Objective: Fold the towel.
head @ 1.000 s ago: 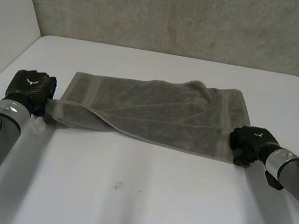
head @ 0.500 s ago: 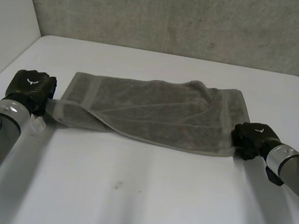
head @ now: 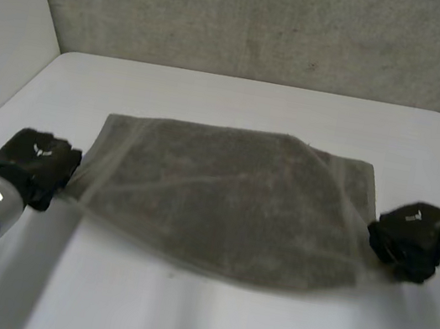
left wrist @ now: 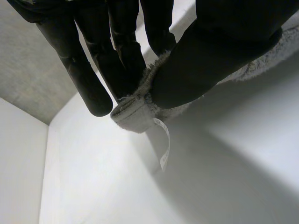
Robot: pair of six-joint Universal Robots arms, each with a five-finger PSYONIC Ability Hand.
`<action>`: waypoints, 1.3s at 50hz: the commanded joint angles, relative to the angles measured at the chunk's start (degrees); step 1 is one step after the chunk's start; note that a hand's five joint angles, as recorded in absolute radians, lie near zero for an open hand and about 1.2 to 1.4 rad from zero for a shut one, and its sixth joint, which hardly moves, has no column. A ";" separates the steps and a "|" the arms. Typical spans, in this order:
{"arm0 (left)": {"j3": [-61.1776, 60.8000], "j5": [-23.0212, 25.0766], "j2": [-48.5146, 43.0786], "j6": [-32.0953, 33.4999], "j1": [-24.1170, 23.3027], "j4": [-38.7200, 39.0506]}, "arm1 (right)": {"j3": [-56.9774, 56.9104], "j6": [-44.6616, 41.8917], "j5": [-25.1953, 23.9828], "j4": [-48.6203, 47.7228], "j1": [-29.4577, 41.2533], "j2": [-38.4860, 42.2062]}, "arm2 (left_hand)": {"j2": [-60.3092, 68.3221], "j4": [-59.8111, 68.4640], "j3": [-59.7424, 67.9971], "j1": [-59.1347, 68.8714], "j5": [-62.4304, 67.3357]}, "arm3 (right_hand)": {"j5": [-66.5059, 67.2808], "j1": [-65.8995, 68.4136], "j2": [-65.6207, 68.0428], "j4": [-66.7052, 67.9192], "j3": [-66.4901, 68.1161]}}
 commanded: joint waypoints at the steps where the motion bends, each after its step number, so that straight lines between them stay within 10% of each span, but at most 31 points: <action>1: -7.93 0.43 10.21 9.80 1.10 -8.83 | 8.44 -9.29 1.30 6.17 -4.65 -4.76 | 10.18 10.22 10.28 10.85 10.50 | 13.98 24.75 12.61 11.66 12.18; 17: -3.65 10.71 8.50 13.34 4.35 -8.97 | 6.16 -8.59 -0.20 3.54 -7.81 -2.74 | 10.18 10.22 10.28 10.85 10.50 | 13.98 24.75 12.61 11.66 12.18; 43: 46.79 7.29 -40.38 5.96 -0.91 -2.44 | -29.69 14.88 12.81 -22.91 3.96 29.24 | 10.18 10.22 10.28 10.85 10.50 | 13.98 24.75 12.61 11.66 12.18; 65: 63.25 2.54 -52.44 6.40 -1.80 -2.53 | -42.44 15.85 14.13 -28.89 7.04 38.65 | 10.18 10.22 10.28 10.85 10.50 | 13.98 24.75 12.61 11.66 12.18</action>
